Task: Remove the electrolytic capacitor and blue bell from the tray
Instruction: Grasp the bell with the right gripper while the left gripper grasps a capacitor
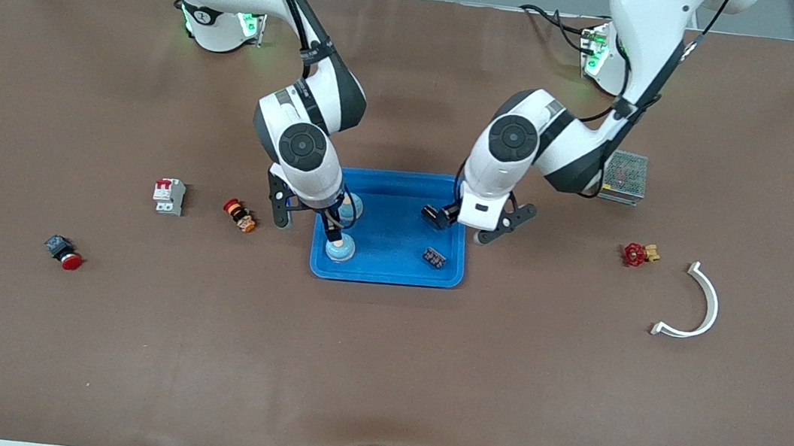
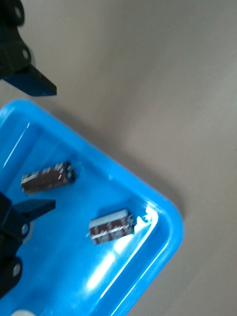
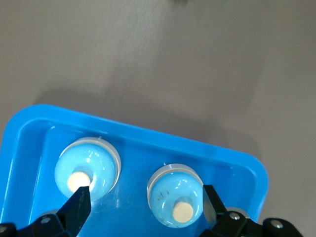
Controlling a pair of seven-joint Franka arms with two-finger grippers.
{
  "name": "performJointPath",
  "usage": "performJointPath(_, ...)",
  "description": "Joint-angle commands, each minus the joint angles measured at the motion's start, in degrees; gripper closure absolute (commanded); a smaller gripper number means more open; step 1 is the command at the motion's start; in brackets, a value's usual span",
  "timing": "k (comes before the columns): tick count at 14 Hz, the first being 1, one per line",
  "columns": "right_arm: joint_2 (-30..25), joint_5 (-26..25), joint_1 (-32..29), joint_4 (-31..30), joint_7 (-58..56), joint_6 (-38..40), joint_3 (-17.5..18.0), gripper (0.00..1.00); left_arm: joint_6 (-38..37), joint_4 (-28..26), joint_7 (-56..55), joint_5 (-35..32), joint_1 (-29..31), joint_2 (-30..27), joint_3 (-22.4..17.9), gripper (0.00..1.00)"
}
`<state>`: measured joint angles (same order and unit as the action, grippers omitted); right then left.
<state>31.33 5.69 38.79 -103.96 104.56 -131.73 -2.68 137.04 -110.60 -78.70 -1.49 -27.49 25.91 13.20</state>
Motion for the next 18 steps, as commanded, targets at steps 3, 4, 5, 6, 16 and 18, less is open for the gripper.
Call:
performJointPath(3, 3.8, 0.8, 2.3, 1.3, 2.0, -3.3, -0.7, 0.0, 1.0, 6.2, -8.7, -1.1, -3.5, 6.3, -0.5, 0.16)
performJointPath(4, 4.1, 0.8, 2.6, 1.2, 2.1, -3.6, -0.6, 0.0, 1.0, 6.7, -9.9, -1.1, -4.1, 7.0, -0.5, 0.18)
performJointPath(5, 4.4, 0.8, 2.9, 1.2, 2.2, -3.8, -0.6, 0.0, 1.0, 6.7, -10.5, -1.1, -4.6, 7.6, -0.5, 0.2)
performJointPath(6, 4.4, 0.8, 3.1, 1.1, 2.2, -3.8, -0.6, 0.0, 1.0, 6.7, -10.9, -1.1, -4.6, 7.9, -0.5, 0.21)
performJointPath(16, 3.9, 0.2, 4.6, -2.3, 1.5, -3.9, -0.7, 0.0, 2.4, 7.9, -17.4, -1.1, -4.7, 12.2, -0.7, 0.5)
performJointPath(18, 3.7, 0.1, 4.6, -2.5, 1.4, -3.7, -0.7, 0.0, 2.4, 8.9, -17.3, -1.1, -4.6, 13.2, -0.7, 0.63)
